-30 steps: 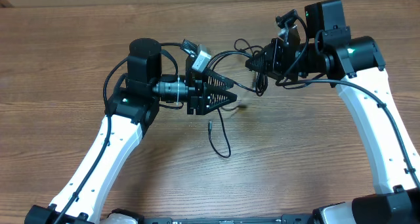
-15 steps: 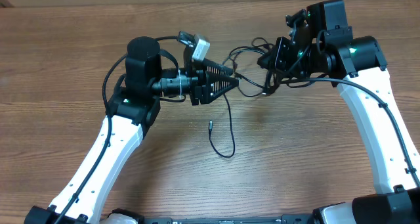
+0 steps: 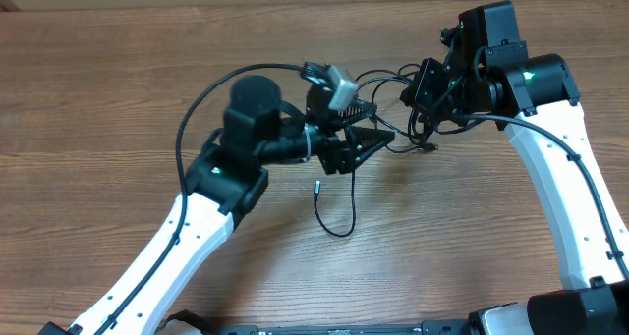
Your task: Untangle cables
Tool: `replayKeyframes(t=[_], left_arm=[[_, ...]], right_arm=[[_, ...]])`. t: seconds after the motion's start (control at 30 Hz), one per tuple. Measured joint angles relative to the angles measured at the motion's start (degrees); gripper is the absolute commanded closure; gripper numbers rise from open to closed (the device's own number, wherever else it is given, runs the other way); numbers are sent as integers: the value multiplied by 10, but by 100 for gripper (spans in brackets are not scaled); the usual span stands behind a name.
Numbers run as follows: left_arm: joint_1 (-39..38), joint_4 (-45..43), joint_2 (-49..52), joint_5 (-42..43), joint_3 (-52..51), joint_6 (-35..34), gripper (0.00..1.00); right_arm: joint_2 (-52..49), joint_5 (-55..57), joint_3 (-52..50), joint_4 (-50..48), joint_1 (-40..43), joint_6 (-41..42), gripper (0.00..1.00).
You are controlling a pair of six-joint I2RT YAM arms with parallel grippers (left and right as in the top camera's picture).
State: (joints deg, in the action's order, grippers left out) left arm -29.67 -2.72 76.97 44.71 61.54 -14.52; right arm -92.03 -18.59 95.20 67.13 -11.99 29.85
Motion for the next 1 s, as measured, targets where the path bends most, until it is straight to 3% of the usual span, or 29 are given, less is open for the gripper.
replayKeyframes(t=[0.33,1.0], left_arm=[[-48,18,5,-113,0,62,36],[-55,28,21,-135,0,73,37]], right_arm=[[0,-28,0,10,0,1,96],[0,-49,0,2,-58,1,96]])
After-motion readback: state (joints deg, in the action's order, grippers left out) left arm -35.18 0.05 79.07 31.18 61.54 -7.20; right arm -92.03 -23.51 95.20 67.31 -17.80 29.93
